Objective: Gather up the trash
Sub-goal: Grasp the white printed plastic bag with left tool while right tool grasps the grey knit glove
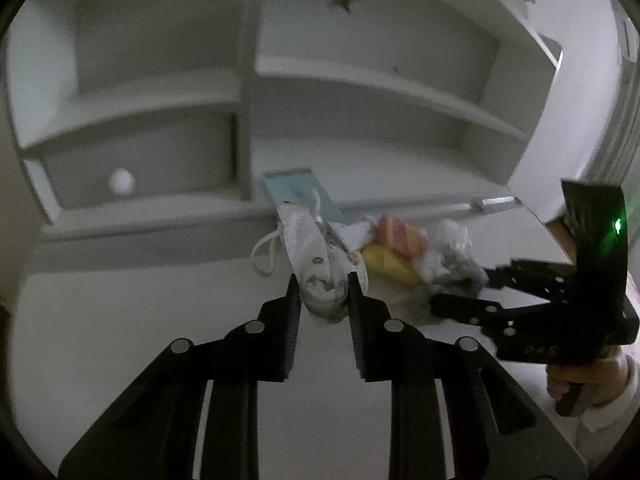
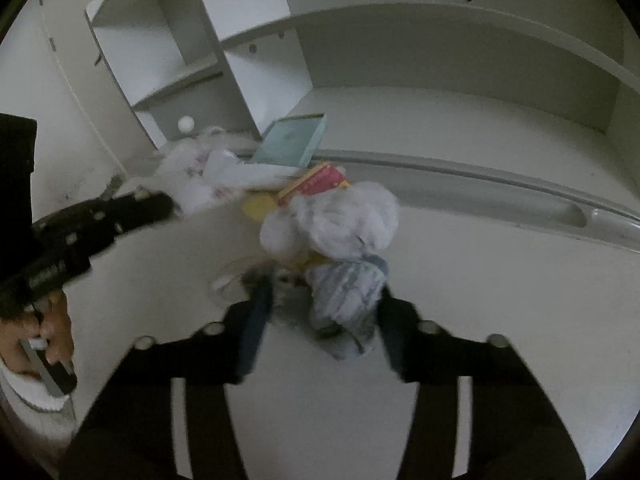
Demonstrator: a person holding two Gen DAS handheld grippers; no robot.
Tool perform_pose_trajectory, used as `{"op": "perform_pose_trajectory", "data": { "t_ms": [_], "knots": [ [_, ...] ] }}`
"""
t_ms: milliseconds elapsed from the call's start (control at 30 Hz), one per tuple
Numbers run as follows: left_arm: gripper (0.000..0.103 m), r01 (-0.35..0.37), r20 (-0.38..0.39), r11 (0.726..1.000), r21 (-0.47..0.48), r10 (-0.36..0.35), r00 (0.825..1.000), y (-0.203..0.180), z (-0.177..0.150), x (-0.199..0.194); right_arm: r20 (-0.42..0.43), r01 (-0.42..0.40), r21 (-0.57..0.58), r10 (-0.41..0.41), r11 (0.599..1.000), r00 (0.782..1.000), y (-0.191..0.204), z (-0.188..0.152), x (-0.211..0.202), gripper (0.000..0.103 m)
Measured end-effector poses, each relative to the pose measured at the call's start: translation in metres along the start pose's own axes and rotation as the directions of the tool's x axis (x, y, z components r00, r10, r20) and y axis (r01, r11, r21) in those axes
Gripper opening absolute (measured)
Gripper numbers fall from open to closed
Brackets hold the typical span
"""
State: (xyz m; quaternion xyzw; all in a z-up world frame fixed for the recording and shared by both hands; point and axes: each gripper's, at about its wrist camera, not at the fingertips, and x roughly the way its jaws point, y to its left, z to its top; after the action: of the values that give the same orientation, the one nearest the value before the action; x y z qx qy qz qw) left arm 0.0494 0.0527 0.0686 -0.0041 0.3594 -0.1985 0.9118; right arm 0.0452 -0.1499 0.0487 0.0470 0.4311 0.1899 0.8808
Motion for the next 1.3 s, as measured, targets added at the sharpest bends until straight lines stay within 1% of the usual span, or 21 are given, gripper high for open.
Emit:
{"op": "perform_pose_trajectory", "data": {
  "t_ms": [100,200,300,367,467,500,533,633,767,833,867,900,967,1000,1100,1133,1167,1200,1233,1267,1300],
  "knots": [
    [0.022,-0.059,0.078,0.997,-0.058,0.063,0.995,0.015,0.004,-0.018,0.072,-0.006,0.046,0.003,0.999,0.997,-0.012,-0.002,-0.016,0.042],
    [0.022,-0.08,0.105,0.99,-0.115,0.092,0.99,0.027,0.005,-0.026,0.158,-0.027,0.071,0.015,0.997,0.987,-0.019,-0.001,-0.035,0.038],
    [0.022,-0.087,0.091,0.989,-0.123,0.099,0.991,0.026,0.005,-0.023,0.249,-0.017,0.073,-0.002,0.997,0.969,-0.021,-0.001,-0.054,0.037],
    [0.022,-0.072,0.066,0.991,-0.109,0.079,0.995,0.024,0.004,-0.019,0.295,0.015,0.082,-0.038,0.997,0.955,-0.023,-0.001,-0.064,0.037],
    [0.022,-0.071,0.057,0.994,-0.079,0.075,0.996,0.016,0.009,-0.012,0.352,0.022,0.128,-0.066,0.992,0.934,-0.033,0.0,-0.078,0.037],
    [0.022,-0.064,0.054,0.995,-0.075,0.068,0.996,0.015,0.007,-0.012,0.355,0.023,0.145,-0.074,0.989,0.932,-0.038,0.0,-0.08,0.037],
    [0.022,-0.056,0.05,0.996,-0.073,0.06,0.997,0.014,0.007,-0.011,0.345,0.023,0.157,-0.077,0.987,0.935,-0.041,0.0,-0.078,0.037],
    [0.022,-0.037,0.014,0.998,-0.056,0.038,0.999,0.009,0.005,-0.003,0.295,0.0,0.183,-0.055,0.983,0.954,-0.048,0.001,-0.066,0.037],
    [0.024,-0.059,-0.085,0.998,-0.01,0.058,0.995,0.003,0.0,0.016,0.259,-0.001,0.179,-0.046,0.984,0.965,-0.046,0.001,-0.058,0.037],
    [0.031,-0.063,-0.119,0.998,0.008,0.064,0.991,0.0,-0.003,0.024,0.252,0.001,0.171,-0.045,0.985,0.967,-0.043,0.0,-0.056,0.037],
    [0.041,-0.064,-0.129,0.998,0.015,0.066,0.989,-0.002,-0.004,0.028,0.248,0.001,0.169,-0.043,0.986,0.968,-0.043,-0.001,-0.056,0.037],
    [0.055,-0.066,-0.133,0.998,0.02,0.068,0.989,-0.003,-0.004,0.031,0.242,-0.001,0.166,-0.04,0.986,0.969,-0.042,-0.001,-0.054,0.037],
    [0.065,-0.067,-0.147,0.997,0.032,0.071,0.987,-0.006,-0.005,0.038,0.232,-0.005,0.164,-0.034,0.986,0.972,-0.043,-0.005,-0.056,0.037],
    [0.066,-0.067,-0.155,0.997,0.039,0.072,0.985,-0.008,-0.005,0.042,0.223,-0.009,0.161,-0.028,0.987,0.974,-0.042,-0.006,-0.055,0.037],
    [0.065,-0.085,-0.186,0.994,0.062,0.095,0.978,-0.01,-0.009,0.055,0.205,-0.015,0.149,-0.016,0.989,0.979,-0.037,-0.006,-0.05,0.037],
    [0.058,-0.097,-0.176,0.993,0.075,0.108,0.978,-0.009,-0.01,0.054,0.201,-0.013,0.144,-0.016,0.989,0.979,-0.036,-0.006,-0.049,0.037],
    [0.033,-0.114,-0.167,0.99,0.083,0.127,0.978,-0.009,-0.01,0.053,0.198,-0.013,0.139,-0.016,0.99,0.98,-0.034,-0.006,-0.048,0.037],
    [0.028,-0.113,-0.166,0.991,0.074,0.124,0.978,-0.007,-0.01,0.053,0.196,-0.014,0.137,-0.014,0.991,0.981,-0.033,-0.006,-0.047,0.037],
    [0.026,-0.086,-0.166,0.995,0.047,0.093,0.982,-0.003,-0.01,0.052,0.194,-0.014,0.135,-0.013,0.991,0.981,-0.033,-0.006,-0.047,0.037],
    [0.024,-0.054,-0.163,0.998,0.014,0.055,0.985,0.001,-0.01,0.05,0.194,-0.012,0.134,-0.015,0.991,0.981,-0.032,-0.007,-0.046,0.037],
    [0.024,-0.043,-0.148,0.999,-0.006,0.041,0.988,0.004,-0.009,0.048,0.196,-0.009,0.135,-0.017,0.991,0.981,-0.032,-0.007,-0.046,0.037]
  ]
}}
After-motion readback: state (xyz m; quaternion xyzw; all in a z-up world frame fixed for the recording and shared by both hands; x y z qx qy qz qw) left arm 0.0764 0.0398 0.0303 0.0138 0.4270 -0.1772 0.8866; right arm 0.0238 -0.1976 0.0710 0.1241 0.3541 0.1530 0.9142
